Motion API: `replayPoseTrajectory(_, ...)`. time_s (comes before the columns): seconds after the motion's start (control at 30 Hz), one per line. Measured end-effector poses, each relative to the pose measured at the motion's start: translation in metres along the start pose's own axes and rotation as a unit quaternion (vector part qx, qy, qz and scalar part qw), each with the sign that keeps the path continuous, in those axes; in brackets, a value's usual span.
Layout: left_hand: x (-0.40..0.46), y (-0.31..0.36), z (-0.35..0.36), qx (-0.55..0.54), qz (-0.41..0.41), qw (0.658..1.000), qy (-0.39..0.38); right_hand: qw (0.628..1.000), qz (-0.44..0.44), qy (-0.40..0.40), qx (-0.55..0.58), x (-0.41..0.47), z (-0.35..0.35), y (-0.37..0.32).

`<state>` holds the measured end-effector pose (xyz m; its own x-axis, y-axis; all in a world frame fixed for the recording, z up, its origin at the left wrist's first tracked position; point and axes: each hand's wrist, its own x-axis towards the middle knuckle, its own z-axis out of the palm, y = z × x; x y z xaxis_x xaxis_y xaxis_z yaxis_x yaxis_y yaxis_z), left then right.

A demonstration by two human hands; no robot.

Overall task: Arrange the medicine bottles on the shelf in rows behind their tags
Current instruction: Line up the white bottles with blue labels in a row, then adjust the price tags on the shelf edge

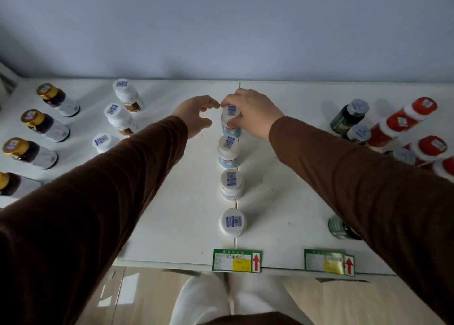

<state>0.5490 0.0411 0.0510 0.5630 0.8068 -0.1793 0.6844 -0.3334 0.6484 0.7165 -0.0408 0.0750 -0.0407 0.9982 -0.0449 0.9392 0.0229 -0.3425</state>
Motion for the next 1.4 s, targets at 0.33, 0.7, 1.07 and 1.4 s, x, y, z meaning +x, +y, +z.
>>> replayPoseTrajectory(0.33, -0.051, 0.036, -0.022, 0.1, 0.073, 0.988, 0.088, 0.994, 0.046, 0.067, 0.076, -0.042, -0.042, -0.007)
replayPoseTrajectory(0.7, -0.166, 0.126, 0.037, 0.073, 0.192, 0.975, 0.085, 0.965, 0.134, 0.184, 0.131, -0.231, -0.063, -0.001)
replayPoseTrajectory(1.07, -0.249, 0.117, 0.173, 0.065, 0.117, 0.991, 0.022, 0.899, 0.237, 0.196, 0.311, -0.362, 0.033, 0.025)
replayPoseTrajectory(1.4, -0.256, 0.115, 0.252, 0.087, 0.016, 0.988, 0.128, 0.768, 0.376, 0.062, 0.514, -0.392, 0.106, 0.045)
